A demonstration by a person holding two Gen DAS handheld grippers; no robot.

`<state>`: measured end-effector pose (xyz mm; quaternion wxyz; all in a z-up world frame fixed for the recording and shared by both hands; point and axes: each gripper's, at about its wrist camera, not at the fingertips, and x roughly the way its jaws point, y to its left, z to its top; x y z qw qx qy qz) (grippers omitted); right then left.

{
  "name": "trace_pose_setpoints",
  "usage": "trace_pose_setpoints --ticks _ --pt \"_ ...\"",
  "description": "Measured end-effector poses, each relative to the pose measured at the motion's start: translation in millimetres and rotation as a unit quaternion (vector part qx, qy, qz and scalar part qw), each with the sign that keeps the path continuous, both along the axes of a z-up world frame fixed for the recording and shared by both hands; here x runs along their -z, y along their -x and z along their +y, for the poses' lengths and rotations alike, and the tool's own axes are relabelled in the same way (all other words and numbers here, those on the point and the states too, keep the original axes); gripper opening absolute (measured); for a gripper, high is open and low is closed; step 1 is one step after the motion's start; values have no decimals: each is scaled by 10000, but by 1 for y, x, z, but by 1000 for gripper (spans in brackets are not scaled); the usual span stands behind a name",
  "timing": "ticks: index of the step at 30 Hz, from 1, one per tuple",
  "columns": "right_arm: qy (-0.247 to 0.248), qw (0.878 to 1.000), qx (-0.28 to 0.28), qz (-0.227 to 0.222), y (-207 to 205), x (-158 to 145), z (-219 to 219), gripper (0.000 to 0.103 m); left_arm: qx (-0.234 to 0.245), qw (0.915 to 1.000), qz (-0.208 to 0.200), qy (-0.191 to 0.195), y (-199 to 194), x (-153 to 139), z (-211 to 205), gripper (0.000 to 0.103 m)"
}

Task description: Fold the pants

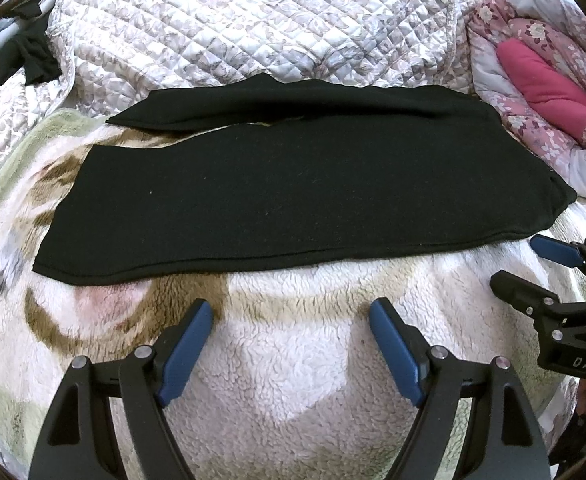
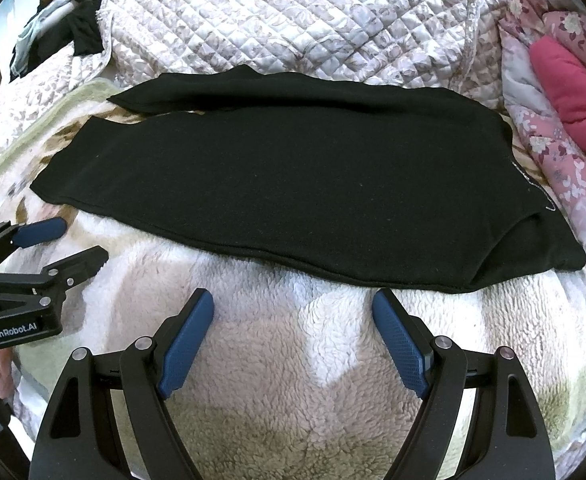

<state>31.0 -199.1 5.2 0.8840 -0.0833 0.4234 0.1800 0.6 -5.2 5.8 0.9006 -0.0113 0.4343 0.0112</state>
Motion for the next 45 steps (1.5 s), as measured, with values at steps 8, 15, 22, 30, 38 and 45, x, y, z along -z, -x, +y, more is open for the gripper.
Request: trace_pose_setpoints --ticks 8,15,22,30,38,45 --pt "-34 10000 -22 34 0 -2 0 82 5 10000 -14 -15 1 0 -1 83" --pt "-219 9997 -42 82 2 -6 -7 82 -27 10000 -43 36 -2 -4 1 83" --pt "-468 9985 272 101 -2 -11 -29 82 -207 9994 -216 201 4 -10 13 83" --pt "-967 9884 1165 125 -15 -19 -77 82 -993 9921 -335 688 9 -14 67 83" --pt "-1867 9644 1842 345 -45 -19 -113 82 -1813 9725 -125 1456 1 6 116 83" --pt "-2260 9498 2153 203 -70 -22 -131 71 -2076 9635 -343 1657 -21 12 132 81"
